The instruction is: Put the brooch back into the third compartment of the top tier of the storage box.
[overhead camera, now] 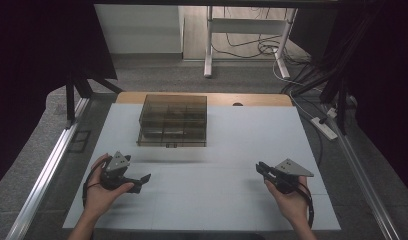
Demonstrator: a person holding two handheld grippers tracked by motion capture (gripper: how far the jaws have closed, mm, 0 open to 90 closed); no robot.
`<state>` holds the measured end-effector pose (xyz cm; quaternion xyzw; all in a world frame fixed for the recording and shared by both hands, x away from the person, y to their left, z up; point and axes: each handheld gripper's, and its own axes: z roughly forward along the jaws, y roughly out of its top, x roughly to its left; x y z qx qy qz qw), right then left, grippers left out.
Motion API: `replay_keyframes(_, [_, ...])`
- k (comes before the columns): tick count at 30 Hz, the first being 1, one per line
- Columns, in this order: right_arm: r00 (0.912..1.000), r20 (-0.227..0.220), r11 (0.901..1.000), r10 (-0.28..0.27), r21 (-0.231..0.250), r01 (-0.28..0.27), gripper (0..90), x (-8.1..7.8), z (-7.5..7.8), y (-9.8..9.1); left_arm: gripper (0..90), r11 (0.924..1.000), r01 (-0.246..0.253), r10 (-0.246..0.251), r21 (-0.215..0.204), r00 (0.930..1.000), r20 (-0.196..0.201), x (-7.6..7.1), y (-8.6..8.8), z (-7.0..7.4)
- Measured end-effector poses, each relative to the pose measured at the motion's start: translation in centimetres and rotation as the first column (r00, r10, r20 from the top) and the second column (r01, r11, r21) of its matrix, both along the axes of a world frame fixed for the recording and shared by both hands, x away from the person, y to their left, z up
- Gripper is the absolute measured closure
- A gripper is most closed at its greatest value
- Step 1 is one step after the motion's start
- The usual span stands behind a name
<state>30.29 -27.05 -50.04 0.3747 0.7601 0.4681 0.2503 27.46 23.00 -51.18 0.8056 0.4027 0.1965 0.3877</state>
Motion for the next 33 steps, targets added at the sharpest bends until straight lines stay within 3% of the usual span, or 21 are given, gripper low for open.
replay_keyframes(33, [0.9988, 0.031, 0.9991, 0.037, 0.018, -0.038, 80.6, 1.2, 0.8, 2.4, 0.7, 1.0, 0.006, -0.006, 0.001, 1.0, 0.001, 0.0, -0.2, -0.1])
